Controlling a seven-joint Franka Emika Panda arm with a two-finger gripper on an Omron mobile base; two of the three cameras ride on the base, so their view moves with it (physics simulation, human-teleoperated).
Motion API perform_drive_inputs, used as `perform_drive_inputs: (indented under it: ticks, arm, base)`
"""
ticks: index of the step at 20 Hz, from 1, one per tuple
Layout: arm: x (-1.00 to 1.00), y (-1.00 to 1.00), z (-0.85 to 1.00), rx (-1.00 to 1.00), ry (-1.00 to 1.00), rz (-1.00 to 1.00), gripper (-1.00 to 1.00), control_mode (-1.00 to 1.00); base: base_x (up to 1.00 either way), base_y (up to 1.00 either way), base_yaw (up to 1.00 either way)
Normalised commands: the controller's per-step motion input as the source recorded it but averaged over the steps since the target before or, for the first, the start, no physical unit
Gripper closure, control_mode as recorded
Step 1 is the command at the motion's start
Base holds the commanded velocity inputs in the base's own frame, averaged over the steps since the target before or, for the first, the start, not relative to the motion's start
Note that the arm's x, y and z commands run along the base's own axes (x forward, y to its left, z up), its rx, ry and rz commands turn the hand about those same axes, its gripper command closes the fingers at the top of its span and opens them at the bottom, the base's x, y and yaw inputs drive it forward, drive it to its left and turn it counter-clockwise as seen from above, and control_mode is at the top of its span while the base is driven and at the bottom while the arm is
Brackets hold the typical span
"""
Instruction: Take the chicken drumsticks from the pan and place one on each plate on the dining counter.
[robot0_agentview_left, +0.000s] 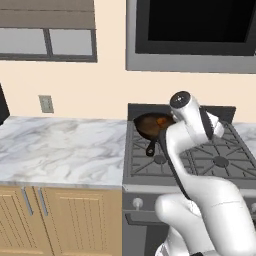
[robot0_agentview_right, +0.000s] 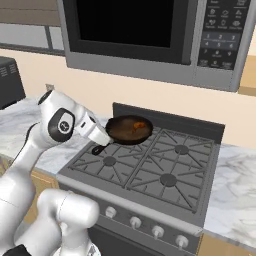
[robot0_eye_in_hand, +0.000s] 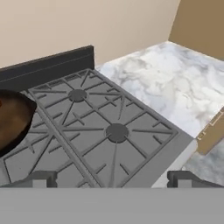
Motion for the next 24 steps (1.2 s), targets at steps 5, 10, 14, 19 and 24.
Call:
perform_drive_inputs:
  ticks: [5, 10, 14, 19, 24]
  arm:
    - [0.61, -0.04, -0.05, 0.00, -0.09, 0.00, -1.00, -1.00]
    - [0.83, 0.04, -0.09, 0.00, -0.04, 0.08, -1.00, -1.00]
    - [0.66, 0.01, -0.26, 0.03, 0.00, 0.13, -1.00, -1.00]
    - [0.60, 0.14, -0.32, 0.06, 0.13, 0.08, -1.00, -1.00]
    - [0.47, 0.14, -0.39, 0.01, 0.06, 0.00, -1.00, -1.00]
  base:
    - [0.00, 0.00, 0.00]
    - [0.00, 0.00, 0.00]
    - [0.00, 0.00, 0.00]
    - [0.00, 0.00, 0.00]
    - [0.00, 0.00, 0.00]
